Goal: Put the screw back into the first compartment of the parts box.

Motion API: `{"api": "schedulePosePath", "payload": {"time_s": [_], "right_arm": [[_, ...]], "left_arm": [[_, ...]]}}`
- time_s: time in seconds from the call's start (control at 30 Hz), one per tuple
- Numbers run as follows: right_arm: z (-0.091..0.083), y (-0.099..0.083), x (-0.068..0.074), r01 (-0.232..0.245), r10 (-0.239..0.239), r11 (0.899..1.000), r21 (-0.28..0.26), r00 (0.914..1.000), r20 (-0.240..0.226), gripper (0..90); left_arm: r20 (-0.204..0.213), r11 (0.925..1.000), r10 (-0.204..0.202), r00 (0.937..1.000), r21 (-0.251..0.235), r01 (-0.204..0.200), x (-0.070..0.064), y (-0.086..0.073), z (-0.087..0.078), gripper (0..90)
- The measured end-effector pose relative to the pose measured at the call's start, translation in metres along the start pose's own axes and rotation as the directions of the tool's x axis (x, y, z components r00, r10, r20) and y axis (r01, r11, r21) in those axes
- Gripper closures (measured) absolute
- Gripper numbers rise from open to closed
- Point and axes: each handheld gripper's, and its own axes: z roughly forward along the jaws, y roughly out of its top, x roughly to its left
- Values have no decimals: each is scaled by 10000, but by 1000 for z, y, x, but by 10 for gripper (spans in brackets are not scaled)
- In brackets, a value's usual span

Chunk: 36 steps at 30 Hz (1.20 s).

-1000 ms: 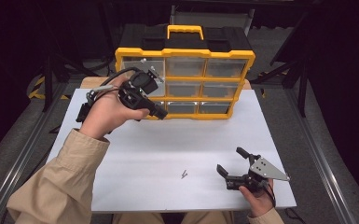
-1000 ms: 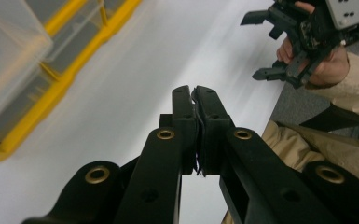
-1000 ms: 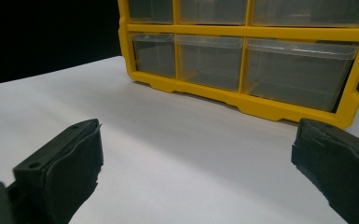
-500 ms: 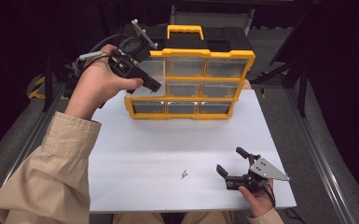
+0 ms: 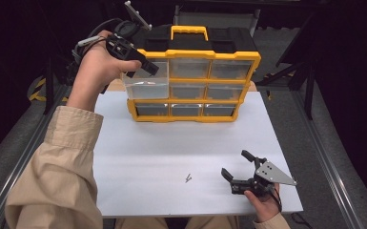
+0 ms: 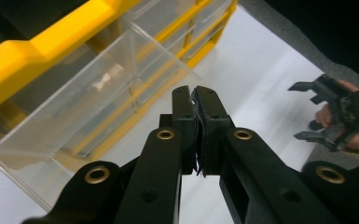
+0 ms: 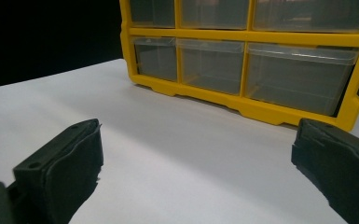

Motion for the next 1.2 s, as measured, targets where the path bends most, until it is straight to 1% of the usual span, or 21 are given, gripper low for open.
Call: {"api": "schedulePosePath", "payload": {"time_s": [0.07,0.17,0.23,0.33,0.43,0.5,0.6,0.67,0.7,0.77,0.83,0.87,0.9,0.93,0.97,1.0,1.03,1.07,1.1,1.17,1.2], "right_arm": [[0,0,-1,30,-30,10000,15,10000,17,25],[0,0,-1,9,-9,10000,9,10000,8,25],[0,0,-1,16,-16,10000,-8,10000,0,24],[-1,0,-1,64,-64,10000,-18,10000,-3,24],[0,0,0,10,-10,10000,-14,10000,-15,24],[0,0,0,14,-14,10000,13,10000,-26,25],[0,0,-1,35,-35,10000,-13,10000,5,24],[-1,0,-1,14,-14,10000,3,10000,10,25],[-1,0,0,-32,32,10000,-2,10000,8,24],[0,0,0,2,-2,10000,27,10000,-12,25],[0,0,0,-25,25,10000,5,10000,-44,25],[0,0,0,-25,25,10000,5,10000,-44,25],[0,0,0,-14,14,10000,41,10000,-49,25],[1,0,0,21,-21,10000,50,10000,-52,25],[1,0,0,21,-21,10000,50,10000,-52,25],[1,0,0,32,-32,10000,39,10000,-62,25],[0,0,0,54,-54,10000,16,10000,-48,25],[0,1,0,92,-91,10000,5,10000,-37,25],[0,1,0,92,-91,10000,5,10000,-37,25],[0,1,0,46,-46,10000,-18,10000,-34,25],[0,0,0,44,-44,10000,-23,10000,-34,25]], "left_arm": [[-30,10000,-44,10000,17,44,4,1,4,878],[-234,9998,22,9997,-212,-27,8,2,8,871],[-213,9992,4,9998,-404,-13,9,1,8,820],[-281,9989,33,9996,-465,-46,8,0,5,796],[96,9980,30,9999,-631,-24,4,-3,-1,780],[479,9974,142,9988,-714,-107,-1,-6,-7,748],[637,9966,235,9977,-809,-183,-6,-9,-11,715],[865,9959,244,9960,-891,-167,-11,-12,-15,700],[953,9949,299,9950,-990,-204,-14,-14,-18,692],[1160,9949,445,9923,-949,-335,-24,-19,-21,664],[1379,9945,596,9887,-934,-470,-30,-22,-19,632],[1379,9945,596,9887,-934,-470,-30,-22,-19,606],[1464,9937,749,9864,-937,-615,-35,-25,-17,606],[1609,9932,842,9834,-929,-698,-40,-30,-13,571],[1609,9932,842,9834,-929,-698,-40,-30,-13,554],[1640,9922,937,9820,-974,-784,-42,-32,-10,554],[1738,9903,1036,9793,-1092,-854,-44,-35,-7,535],[1834,9884,1141,9764,-1200,-929,-46,-38,-4,489],[1888,9882,1179,9749,-1190,-964,-47,-41,-1,489],[1843,9855,1355,9735,-1264,-1132,-50,-48,7,446],[1869,9837,1482,9711,-1289,-1253,-52,-52,11,406]]}}
